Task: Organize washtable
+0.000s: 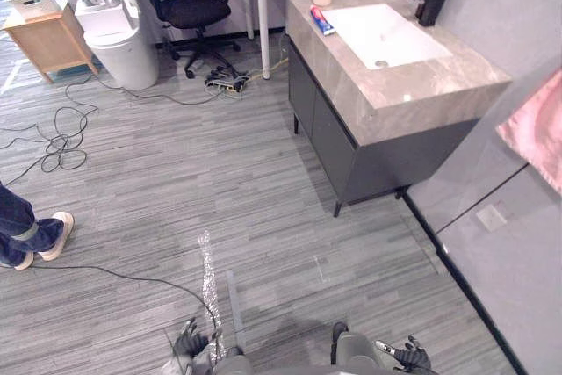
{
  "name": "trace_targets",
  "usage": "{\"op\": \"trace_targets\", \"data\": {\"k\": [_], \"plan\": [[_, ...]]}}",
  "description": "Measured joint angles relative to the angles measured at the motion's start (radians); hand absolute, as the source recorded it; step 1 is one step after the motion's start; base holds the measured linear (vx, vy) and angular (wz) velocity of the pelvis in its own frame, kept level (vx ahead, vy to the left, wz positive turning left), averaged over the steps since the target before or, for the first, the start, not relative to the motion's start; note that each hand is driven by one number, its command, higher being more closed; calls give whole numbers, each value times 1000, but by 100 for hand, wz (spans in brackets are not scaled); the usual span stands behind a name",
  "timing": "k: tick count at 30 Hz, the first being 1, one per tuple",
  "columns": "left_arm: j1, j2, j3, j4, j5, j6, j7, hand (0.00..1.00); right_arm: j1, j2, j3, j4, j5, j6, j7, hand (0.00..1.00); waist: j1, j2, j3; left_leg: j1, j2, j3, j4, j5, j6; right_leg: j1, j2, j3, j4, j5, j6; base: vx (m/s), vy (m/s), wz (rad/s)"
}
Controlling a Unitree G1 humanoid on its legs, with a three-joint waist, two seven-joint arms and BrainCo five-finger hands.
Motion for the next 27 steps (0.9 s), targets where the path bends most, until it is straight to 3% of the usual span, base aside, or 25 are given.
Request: {"op": "trace_targets", "data": {"k": [3, 8, 14, 17, 20, 21, 23, 24, 25, 26, 27], "plan": [[-23, -19, 0, 32, 33, 1, 6, 0, -3, -16, 4, 7, -35, -9, 0, 0, -2, 6, -4, 7, -2, -21, -33, 42, 4, 19, 11, 9, -40, 18, -7, 98, -6, 7], [-36, -48, 42, 80, 22, -10, 25, 0, -2, -9, 15, 63, -36, -11, 1, 0, -4, 4, -31, 16, -8, -11, -63, 42, 6, 54, 12, 20, -129, 58, 5, 112, 37, -6], [-41, -59, 104, 106, 21, -13, 25, 0, -5, -23, 50, 88, -66, -12, 3, 0, 4, 4, -31, 26, -10, -14, -42, 35, 16, 87, 8, 10, -140, 57, 3, 19, 6, 7], [-42, -74, 154, 109, 17, -14, 28, 0, -3, -19, 49, 97, -65, -11, 3, 0, 22, 2, -30, 15, -11, -15, -25, 17, 21, 86, 2, -2, -141, 44, 2, -73, 12, 13], [-44, -75, 202, 109, -6, -12, 31, 0, -3, -4, 46, 109, -62, -9, 3, 0, 31, -33, -20, -35, -29, -26, 80, -40, 41, 84, -23, -8, -80, -21, 40, -64, 45, 44], [-45, -73, 210, 106, -9, -12, 29, 0, 8, 4, 41, 106, -54, -11, 3, 0, 34, -42, -22, -79, -46, -25, 186, -76, 58, 90, -51, -29, -46, -39, 68, 17, 164, 88], [-48, -86, 230, 99, -12, -14, 22, 0, 38, 4, 17, 71, -42, -12, 4, 0, 35, -20, -10, -121, -43, -23, 333, -179, 83, 76, -85, -66, 123, -53, 83, 20, 170, 78], [-46, -91, 260, 114, -17, -11, 24, 0, 45, -1, 9, 53, -27, -18, 6, 0, 49, -7, 14, -113, -32, -49, 374, -222, 84, -16, -84, -41, 352, -2, 41, -42, 148, 36], [-41, -84, 269, 120, -19, -4, 24, 0, 48, 3, 6, 43, -22, -19, 7, 0, 49, -6, 16, -98, -28, -64, 368, -223, 86, -60, -81, -35, 434, 38, 20, -5, 146, 46], [-34, -63, 275, 124, -19, -1, 24, 0, 53, 13, 0, 40, -18, -19, 9, 0, 56, -14, 15, -63, -8, -78, 322, -223, 86, -106, -49, -41, 496, 32, -15, 86, 102, 50], [-27, -39, 280, 138, -17, 2, 23, 0, 53, 37, -1, 62, -16, -16, 11, 0, 62, -50, 16, -18, -6, -90, 231, -222, 84, -139, -27, -61, 463, -12, -57, 151, 11, 52]]}}
